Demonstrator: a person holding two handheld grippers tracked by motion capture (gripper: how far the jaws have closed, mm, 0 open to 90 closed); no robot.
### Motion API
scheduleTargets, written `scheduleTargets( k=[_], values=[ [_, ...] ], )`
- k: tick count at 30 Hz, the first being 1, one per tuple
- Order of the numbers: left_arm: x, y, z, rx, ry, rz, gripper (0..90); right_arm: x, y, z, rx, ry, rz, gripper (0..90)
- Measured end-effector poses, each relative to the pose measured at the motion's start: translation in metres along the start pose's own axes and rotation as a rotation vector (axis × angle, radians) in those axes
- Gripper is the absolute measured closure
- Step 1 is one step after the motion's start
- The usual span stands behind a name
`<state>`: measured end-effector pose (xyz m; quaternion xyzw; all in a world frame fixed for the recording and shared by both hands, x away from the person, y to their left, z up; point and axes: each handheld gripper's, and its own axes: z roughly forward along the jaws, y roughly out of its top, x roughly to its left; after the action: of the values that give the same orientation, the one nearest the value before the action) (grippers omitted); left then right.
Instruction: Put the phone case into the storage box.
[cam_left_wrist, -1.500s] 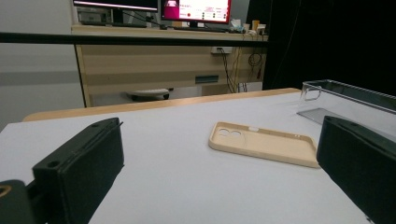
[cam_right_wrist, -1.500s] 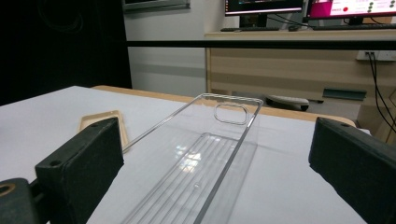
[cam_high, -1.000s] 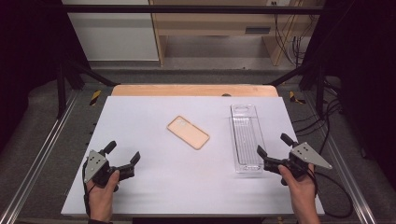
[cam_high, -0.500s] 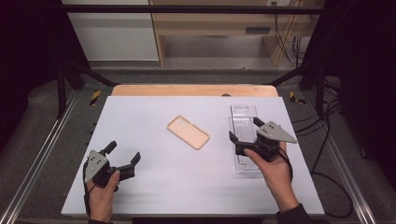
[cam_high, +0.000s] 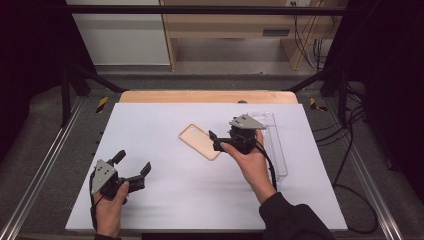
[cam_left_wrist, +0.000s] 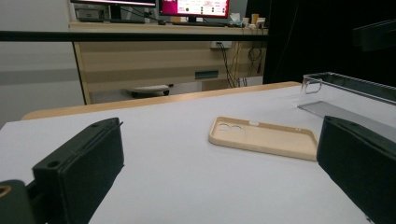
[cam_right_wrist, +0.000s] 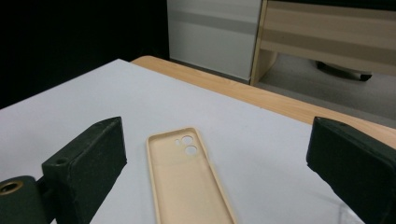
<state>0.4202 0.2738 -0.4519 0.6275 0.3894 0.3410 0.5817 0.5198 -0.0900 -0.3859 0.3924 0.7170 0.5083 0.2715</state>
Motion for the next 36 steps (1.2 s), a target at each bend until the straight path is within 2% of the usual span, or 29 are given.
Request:
scheduleTargets(
  k=[2, 5, 6, 13, 17, 21, 23, 28, 32, 36],
  values=[
    [0.0, 0.0, 0.0, 0.0, -0.003, -0.001, 0.4, 0.002, -0.001, 0.011, 0.013, -0.007, 0.009, 5.6],
    [-0.001, 0.0, 0.001, 0.002, -0.006, 0.004, 0.4, 0.005, -0.007, 0.039, 0.071, -0.027, 0.019, 5.4],
    [-0.001, 0.0, 0.001, 0.002, -0.006, 0.004, 0.4, 0.005, -0.007, 0.039, 0.071, -0.027, 0.019, 5.4],
    [0.0, 0.0, 0.002, 0.003, -0.008, 0.003, 0.4, 0.006, -0.023, 0.072, 0.147, -0.036, 0.052, 6.2],
    [0.002, 0.0, 0.002, 0.005, -0.003, 0.003, 0.4, 0.003, -0.032, 0.088, 0.188, -0.037, 0.09, 14.1],
    [0.003, 0.0, 0.002, 0.002, -0.003, -0.002, 0.5, 0.002, -0.041, 0.098, 0.248, -0.06, 0.109, 21.9],
    [0.003, 0.0, 0.002, 0.002, -0.003, -0.005, 0.5, 0.002, -0.045, 0.101, 0.281, -0.059, 0.109, 27.2],
    [0.003, 0.0, 0.002, 0.001, -0.001, -0.005, 0.5, 0.004, -0.049, 0.102, 0.32, -0.029, 0.087, 47.0],
    [0.003, 0.0, 0.002, 0.004, -0.002, -0.005, 0.5, 0.008, -0.051, 0.1, 0.369, 0.012, 0.053, 67.1],
    [0.003, 0.0, 0.003, 0.006, -0.002, -0.002, 0.5, 0.012, -0.05, 0.096, 0.373, 0.048, 0.042, 81.0]
  ],
)
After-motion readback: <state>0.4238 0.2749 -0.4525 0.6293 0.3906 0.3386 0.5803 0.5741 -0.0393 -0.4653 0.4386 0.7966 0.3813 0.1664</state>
